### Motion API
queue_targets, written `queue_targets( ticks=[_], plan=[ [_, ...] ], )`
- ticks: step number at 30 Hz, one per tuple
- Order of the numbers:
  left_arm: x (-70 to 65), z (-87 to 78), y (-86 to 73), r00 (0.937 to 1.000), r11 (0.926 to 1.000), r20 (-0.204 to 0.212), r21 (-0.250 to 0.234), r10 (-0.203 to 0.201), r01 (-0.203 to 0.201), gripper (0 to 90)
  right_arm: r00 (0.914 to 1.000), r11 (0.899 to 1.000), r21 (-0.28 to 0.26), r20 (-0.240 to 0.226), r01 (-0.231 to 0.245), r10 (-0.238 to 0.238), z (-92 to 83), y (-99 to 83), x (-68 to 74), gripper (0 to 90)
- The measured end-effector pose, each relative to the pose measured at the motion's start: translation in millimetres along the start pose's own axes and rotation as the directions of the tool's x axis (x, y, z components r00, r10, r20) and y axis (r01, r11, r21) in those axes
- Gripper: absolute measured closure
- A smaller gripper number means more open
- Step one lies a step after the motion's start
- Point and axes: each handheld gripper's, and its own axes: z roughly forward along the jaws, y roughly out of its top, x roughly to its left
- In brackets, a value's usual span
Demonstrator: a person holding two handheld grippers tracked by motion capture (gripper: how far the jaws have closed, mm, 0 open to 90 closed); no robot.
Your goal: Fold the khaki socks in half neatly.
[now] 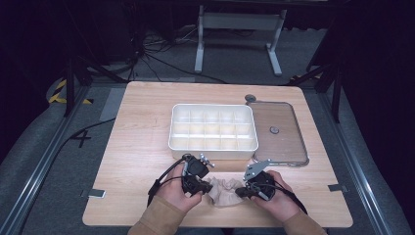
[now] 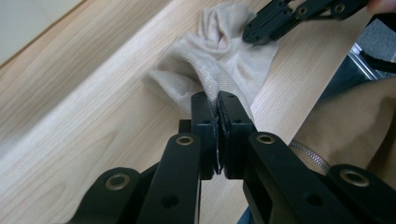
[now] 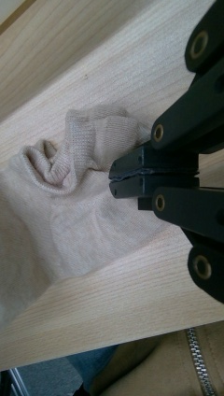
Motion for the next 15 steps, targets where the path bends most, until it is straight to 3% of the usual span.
queue_targets(
  ticks=[7,15],
  plan=[
    [-9.7,14.6,16.2,0.9994,0.9990,0.003,0.027,0.035,-0.035,86.3,0.9997,0.999,-0.032,-0.019,-0.018,0.018,0.1,-4.5,-2.8,90.0],
    [-15.9,18.6,26.9,0.9985,0.9984,0.007,0.016,0.055,-0.055,86.4,0.9997,0.999,-0.043,-0.019,-0.018,0.017,0.2,-6.2,-1.9,90.0]
  ],
)
